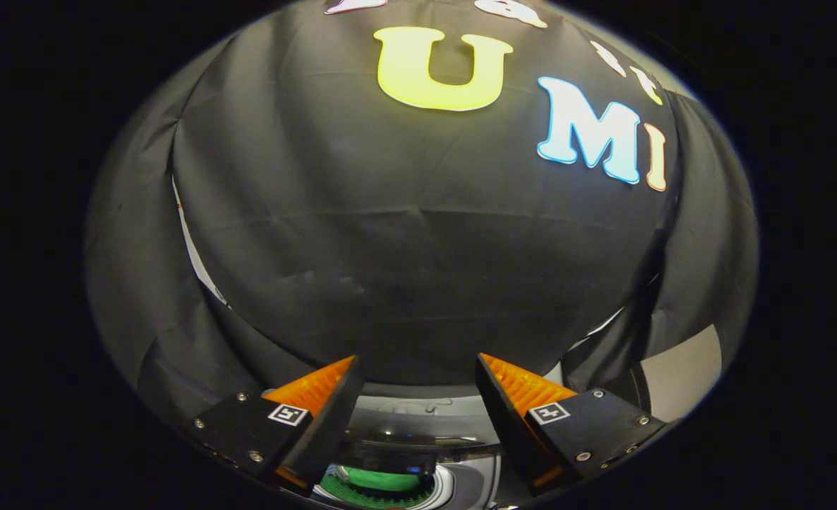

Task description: Put the clothes into the washing machine and then close the washing machine lid.

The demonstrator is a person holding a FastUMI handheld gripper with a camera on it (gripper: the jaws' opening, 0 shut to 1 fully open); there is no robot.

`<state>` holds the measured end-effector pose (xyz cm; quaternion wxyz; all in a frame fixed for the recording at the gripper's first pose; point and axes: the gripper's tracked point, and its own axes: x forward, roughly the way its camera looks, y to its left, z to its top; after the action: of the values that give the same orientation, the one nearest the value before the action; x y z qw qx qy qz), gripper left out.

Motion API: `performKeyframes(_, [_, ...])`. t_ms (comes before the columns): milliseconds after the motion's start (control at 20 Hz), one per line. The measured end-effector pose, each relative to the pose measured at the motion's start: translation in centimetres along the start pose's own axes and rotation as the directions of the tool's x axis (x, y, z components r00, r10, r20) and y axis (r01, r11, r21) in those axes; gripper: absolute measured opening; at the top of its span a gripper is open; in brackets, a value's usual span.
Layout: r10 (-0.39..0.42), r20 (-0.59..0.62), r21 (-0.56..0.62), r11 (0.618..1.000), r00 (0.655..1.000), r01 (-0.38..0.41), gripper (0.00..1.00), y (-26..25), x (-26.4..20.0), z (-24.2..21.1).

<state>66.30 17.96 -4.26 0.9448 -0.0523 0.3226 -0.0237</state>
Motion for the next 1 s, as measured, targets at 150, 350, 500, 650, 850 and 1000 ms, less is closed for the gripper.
performKeyframes(150, [0.030, -0.014, 0.050, 0.998, 0.999, -0.029, 0.97, 0.6, 0.8, -1.1])
performKeyframes(350, [0.042, -0.001, 0.111, 0.993, 0.999, -0.041, 0.97, 0.9, 1.1, -0.9])
performKeyframes(500, [0.024, -0.094, 0.112, 0.994, 0.995, -0.013, 0.98, 0.6, 1.8, -3.4])
performKeyframes(650, [0.053, -0.026, 0.112, 0.992, 0.998, -0.050, 0.98, 1.0, 1.3, -3.3])
performKeyframes(850, [0.027, -0.029, 0.106, 0.994, 0.999, -0.024, 0.97, 0.8, -0.4, -5.2])
performKeyframes(1000, [0.023, -0.025, 0.108, 0.994, 0.999, -0.020, 0.97, 0.8, -0.6, -5.0])
